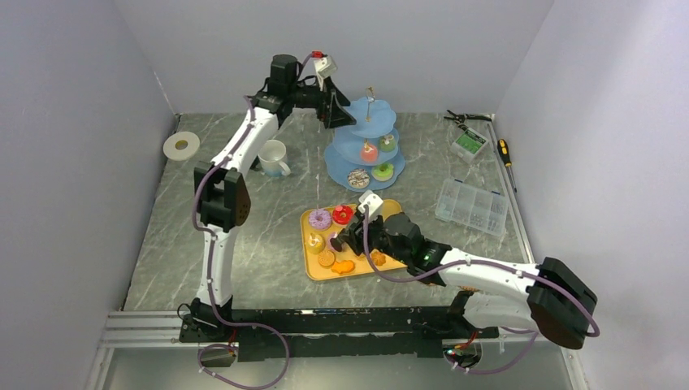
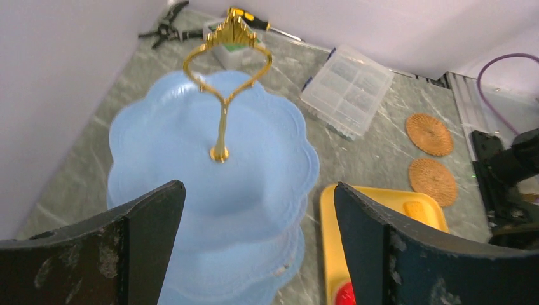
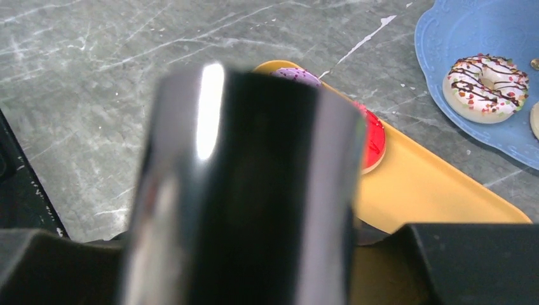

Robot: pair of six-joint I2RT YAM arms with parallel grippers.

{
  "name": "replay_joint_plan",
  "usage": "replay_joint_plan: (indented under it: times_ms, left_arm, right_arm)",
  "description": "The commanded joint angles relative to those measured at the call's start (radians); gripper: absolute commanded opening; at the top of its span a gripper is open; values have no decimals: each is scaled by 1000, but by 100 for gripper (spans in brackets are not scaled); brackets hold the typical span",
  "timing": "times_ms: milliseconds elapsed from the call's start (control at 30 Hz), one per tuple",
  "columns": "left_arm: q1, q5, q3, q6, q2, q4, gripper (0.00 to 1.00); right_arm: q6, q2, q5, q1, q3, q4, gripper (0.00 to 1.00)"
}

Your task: Serve the afternoon tea

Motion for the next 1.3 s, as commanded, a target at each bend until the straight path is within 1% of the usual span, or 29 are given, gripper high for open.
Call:
replay_joint_plan:
  times_ms: [0,100,167,300,400,500,600,700,867,967,1033,1067,1133,1167,1200,1233,1267]
  left_arm:
    - [-30,40,113,-105,72,261,93]
    - [-30,33,191,-204,147,357,93]
    - [-32,24,203,-252,177,440,93]
    - [-49,28,213,-269,213,513,91]
    - [-56,16,198,-274,226,554,88]
    - [-56,13,210,-287,246,579,81]
    - [-60,46,237,-309,270,601,75]
    - [-68,92,267,-324,294,619,73]
    - [-73,104,270,-348,316,655,59]
    - [-73,97,270,-357,321,671,55]
    - [-73,88,275,-367,323,689,49]
    - [-73,82,277,-372,325,697,44]
    - [-74,56,281,-380,325,704,25]
    - [-75,48,280,-383,325,706,19]
    - [-74,46,281,-381,324,707,15]
    - [-75,43,281,-380,323,708,13]
    - [-75,39,280,-380,321,708,13]
  right_arm:
    - [34,-72,6,4,4,-1,37]
    - [45,-112,17,4,6,-24,37]
    - [50,-131,24,4,10,-39,37]
    - [51,-156,31,4,25,-70,36]
    - [61,-170,34,4,29,-79,36]
    - [71,-180,31,4,28,-85,36]
    - [77,-181,31,5,28,-93,36]
    - [82,-181,38,4,21,-93,36]
    - [89,-181,49,4,21,-99,36]
    - [89,-179,51,4,24,-105,36]
    - [89,-178,53,5,25,-104,36]
    - [90,-178,54,5,25,-104,36]
    - [93,-177,54,5,25,-104,37]
    - [94,-176,54,4,25,-104,36]
    - [95,-176,54,5,25,-104,36]
    - [96,-177,55,4,25,-104,36]
    - [97,-179,56,5,25,-105,37]
